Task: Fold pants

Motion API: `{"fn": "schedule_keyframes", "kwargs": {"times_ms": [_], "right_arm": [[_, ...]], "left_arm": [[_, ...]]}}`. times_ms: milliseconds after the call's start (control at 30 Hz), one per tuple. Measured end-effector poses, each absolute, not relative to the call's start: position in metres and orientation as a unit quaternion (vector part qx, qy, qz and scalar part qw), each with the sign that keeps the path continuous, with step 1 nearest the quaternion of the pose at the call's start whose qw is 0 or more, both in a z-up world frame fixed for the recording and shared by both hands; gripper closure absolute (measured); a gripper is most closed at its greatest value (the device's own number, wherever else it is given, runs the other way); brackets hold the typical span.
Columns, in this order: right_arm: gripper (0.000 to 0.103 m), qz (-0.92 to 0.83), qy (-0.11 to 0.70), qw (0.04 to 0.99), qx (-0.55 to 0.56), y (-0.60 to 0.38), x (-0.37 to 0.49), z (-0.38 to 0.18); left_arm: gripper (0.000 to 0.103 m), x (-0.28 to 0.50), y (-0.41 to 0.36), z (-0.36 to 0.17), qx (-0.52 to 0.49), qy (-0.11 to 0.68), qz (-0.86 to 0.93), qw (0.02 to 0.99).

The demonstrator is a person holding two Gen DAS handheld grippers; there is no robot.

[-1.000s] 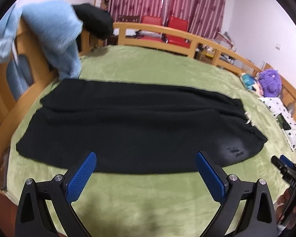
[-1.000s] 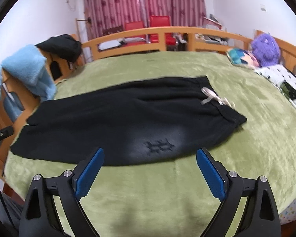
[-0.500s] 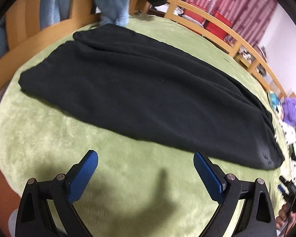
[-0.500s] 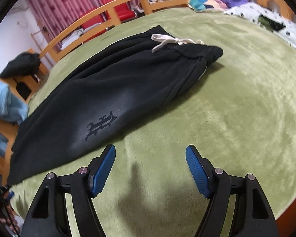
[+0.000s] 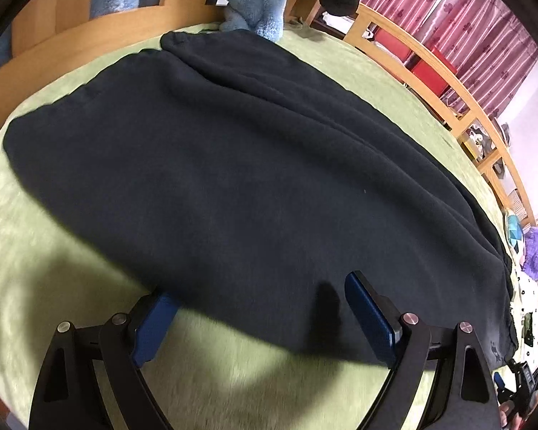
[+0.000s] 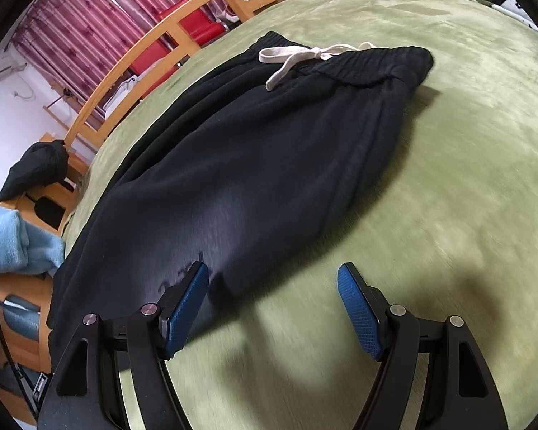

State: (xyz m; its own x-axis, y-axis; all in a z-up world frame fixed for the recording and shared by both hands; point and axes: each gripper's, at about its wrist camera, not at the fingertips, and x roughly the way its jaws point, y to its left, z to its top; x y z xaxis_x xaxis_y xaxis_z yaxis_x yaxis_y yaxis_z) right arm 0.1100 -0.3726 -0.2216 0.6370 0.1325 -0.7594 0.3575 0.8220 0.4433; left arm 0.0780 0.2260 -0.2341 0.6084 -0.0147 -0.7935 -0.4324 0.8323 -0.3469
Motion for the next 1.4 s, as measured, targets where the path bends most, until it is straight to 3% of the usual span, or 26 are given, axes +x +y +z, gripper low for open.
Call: {"fn": "schedule_keyframes", "kwargs": {"times_ms": [100, 167, 200, 233, 267, 300, 333, 600, 867, 1167, 1400], "right_arm": [[0.031, -0.074, 0.417, 0.861, 0.280, -0.369, 0.125, -0.224], [0.049, -0.076, 0.410, 0.867, 0.272, -0.366, 0.132, -0.225], [0.068, -0.082, 0.414, 0.867, 0.265, -0.364, 0.136, -0.226], [0.077, -0.083, 0.417, 0.867, 0.260, -0.362, 0.139, -0.227], [0.079, -0.080, 0.416, 0.868, 0.261, -0.363, 0.139, -0.227], [0.083, -0.079, 0.411, 0.870, 0.261, -0.363, 0.138, -0.224], [0.084, -0.075, 0.407, 0.872, 0.260, -0.362, 0.136, -0.219], [0.088, -0.041, 0.368, 0.903, 0.217, -0.351, 0.120, -0.149], [0.089, -0.022, 0.338, 0.927, 0.160, -0.341, 0.156, -0.088], [0.089, -0.024, 0.312, 0.943, 0.117, -0.320, 0.270, -0.060], [0.089, -0.033, 0.301, 0.946, 0.112, -0.313, 0.362, -0.074]], "left_arm": [[0.017, 0.089, 0.228, -0.236, -0.267, 0.425, 0.129, 0.855], [0.027, 0.095, 0.229, -0.235, -0.262, 0.428, 0.139, 0.853], [0.037, 0.099, 0.230, -0.233, -0.258, 0.430, 0.144, 0.853], [0.051, 0.102, 0.231, -0.232, -0.256, 0.432, 0.147, 0.852], [0.062, 0.102, 0.237, -0.229, -0.252, 0.435, 0.152, 0.851], [0.083, 0.100, 0.241, -0.226, -0.249, 0.435, 0.156, 0.851], [0.090, 0.099, 0.247, -0.221, -0.250, 0.431, 0.155, 0.853], [0.091, 0.085, 0.259, -0.146, -0.265, 0.357, 0.099, 0.890], [0.092, 0.151, 0.248, -0.077, -0.218, 0.304, 0.099, 0.922], [0.092, 0.254, 0.248, -0.069, -0.201, 0.283, 0.117, 0.931], [0.092, 0.331, 0.247, -0.090, -0.182, 0.275, 0.130, 0.935]]}}
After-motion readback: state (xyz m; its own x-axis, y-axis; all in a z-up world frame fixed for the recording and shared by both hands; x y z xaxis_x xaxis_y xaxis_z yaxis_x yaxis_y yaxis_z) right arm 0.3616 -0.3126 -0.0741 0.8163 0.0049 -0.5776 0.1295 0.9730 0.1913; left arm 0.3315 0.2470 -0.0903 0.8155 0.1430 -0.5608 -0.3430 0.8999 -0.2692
